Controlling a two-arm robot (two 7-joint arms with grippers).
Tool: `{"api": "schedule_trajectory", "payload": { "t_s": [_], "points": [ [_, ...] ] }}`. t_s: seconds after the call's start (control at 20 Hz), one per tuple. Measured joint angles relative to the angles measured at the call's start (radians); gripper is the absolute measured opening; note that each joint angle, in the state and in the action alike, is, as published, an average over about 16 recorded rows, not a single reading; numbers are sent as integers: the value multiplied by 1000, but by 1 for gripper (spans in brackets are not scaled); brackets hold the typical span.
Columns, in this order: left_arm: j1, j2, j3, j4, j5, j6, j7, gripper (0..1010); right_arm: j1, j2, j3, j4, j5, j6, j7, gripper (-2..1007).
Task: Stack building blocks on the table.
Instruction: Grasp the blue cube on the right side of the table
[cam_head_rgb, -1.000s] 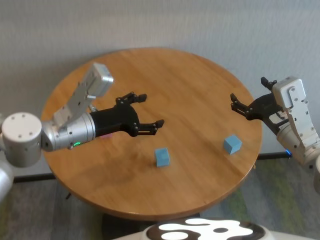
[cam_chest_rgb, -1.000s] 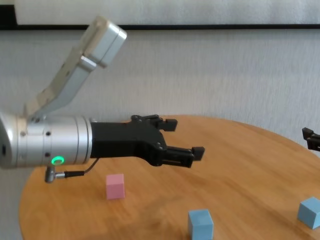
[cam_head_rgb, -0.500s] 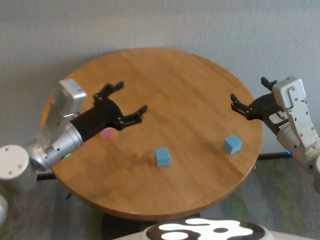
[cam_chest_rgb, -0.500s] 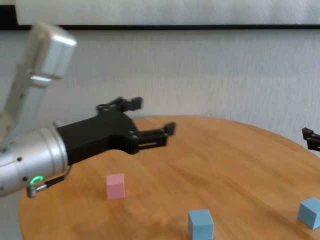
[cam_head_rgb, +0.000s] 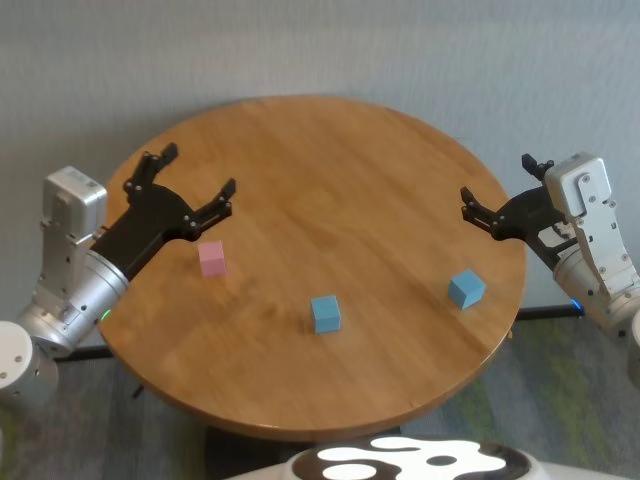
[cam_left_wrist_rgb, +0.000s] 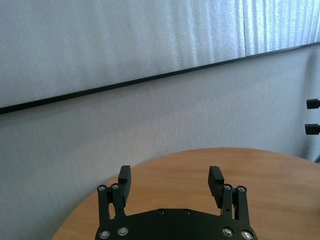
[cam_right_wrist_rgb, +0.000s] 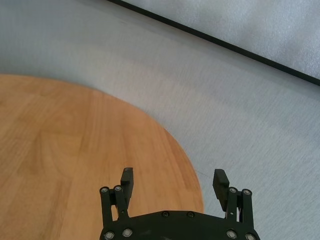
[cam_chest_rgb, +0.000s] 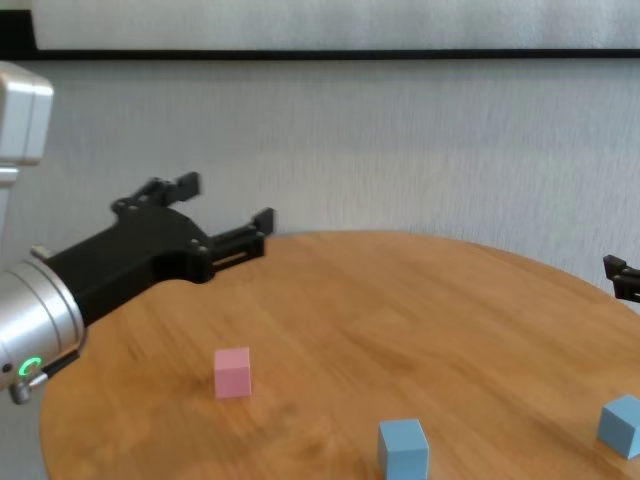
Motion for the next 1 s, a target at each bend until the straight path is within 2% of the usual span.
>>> {"api": "schedule_trajectory", "payload": {
  "t_s": [0.25, 0.45, 0.65, 1.0],
  "points": [
    [7, -3, -14, 3, 9, -7, 23, 1000, -9, 3, 5, -13, 12, 18, 11, 1005],
    [7, -4, -16, 3, 13, -6, 24, 1000, -30, 12, 20, -48, 47, 64, 32, 1005],
    [4, -3, -11, 4, 10, -2, 18, 1000, -63, 28, 45, -98, 99, 130, 67, 1005],
    [1, -2, -6, 4, 6, 3, 11, 1000, -124, 58, 91, -183, 205, 272, 139, 1005]
  ]
}}
